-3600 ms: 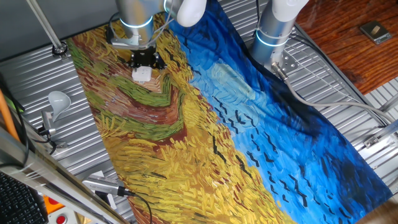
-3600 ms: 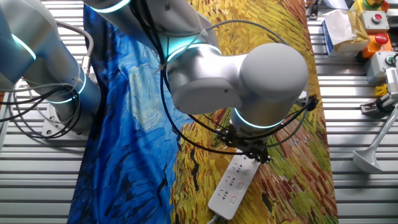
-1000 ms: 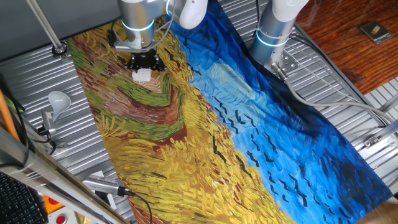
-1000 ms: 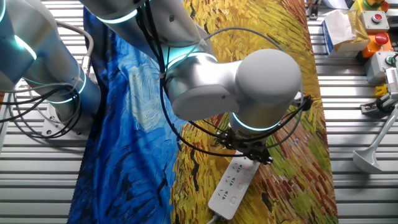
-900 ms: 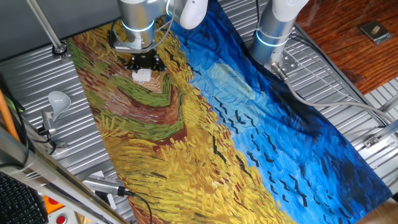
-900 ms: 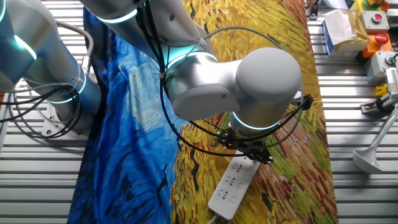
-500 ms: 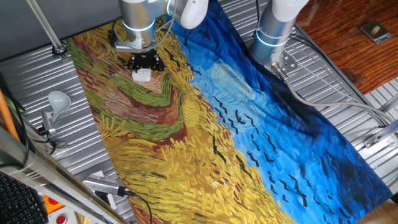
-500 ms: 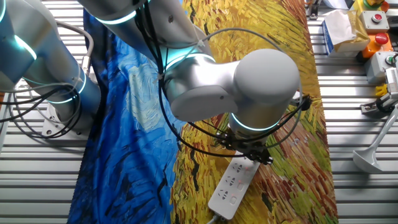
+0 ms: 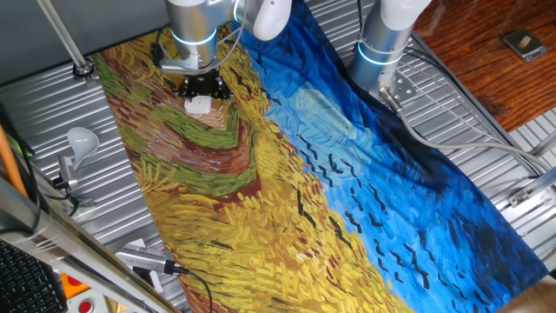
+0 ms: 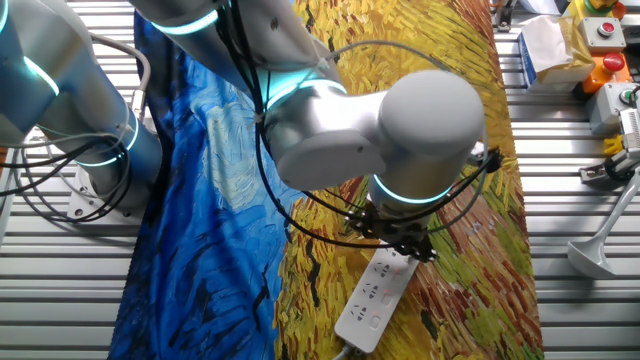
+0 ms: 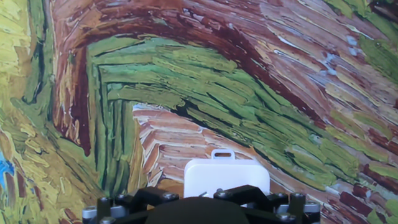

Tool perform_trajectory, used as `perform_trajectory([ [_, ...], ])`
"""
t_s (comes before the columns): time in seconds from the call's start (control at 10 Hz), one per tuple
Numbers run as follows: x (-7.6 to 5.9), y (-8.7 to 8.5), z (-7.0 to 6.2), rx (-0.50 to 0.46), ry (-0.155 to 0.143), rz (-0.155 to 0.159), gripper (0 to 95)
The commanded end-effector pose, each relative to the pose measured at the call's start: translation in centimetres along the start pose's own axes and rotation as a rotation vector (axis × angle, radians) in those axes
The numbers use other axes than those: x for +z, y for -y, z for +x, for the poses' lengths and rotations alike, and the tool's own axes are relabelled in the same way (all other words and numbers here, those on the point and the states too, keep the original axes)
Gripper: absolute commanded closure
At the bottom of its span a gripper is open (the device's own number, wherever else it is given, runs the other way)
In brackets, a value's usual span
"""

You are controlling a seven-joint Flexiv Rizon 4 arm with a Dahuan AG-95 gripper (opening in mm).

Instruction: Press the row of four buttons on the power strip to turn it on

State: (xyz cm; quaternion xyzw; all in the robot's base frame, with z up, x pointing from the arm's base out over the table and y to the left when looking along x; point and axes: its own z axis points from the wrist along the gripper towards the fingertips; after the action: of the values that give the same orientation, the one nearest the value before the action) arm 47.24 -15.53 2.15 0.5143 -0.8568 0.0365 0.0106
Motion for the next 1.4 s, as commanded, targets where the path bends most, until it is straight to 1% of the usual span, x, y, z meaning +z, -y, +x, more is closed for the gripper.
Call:
perform_trajectory([
  [0.1, -1.0, -0.3, 0.5, 0.005, 0.017, -0.018, 0.0],
  [0.3, -1.3, -0.3, 0.8, 0.01, 0.02, -0.025, 0.0],
  [0.5, -1.2, -0.3, 0.7, 0.014, 0.019, -0.025, 0.0],
  [0.8, -0.3, -0.1, 0.4, 0.012, 0.022, -0.023, 0.0],
  [0.9, -0.3, -0.1, 0.4, 0.012, 0.022, -0.023, 0.0],
  [1.1, 0.0, -0.1, 0.0, 0.014, 0.021, -0.022, 0.0],
  [1.4, 0.2, 0.0, -0.1, 0.009, 0.021, -0.019, 0.0],
])
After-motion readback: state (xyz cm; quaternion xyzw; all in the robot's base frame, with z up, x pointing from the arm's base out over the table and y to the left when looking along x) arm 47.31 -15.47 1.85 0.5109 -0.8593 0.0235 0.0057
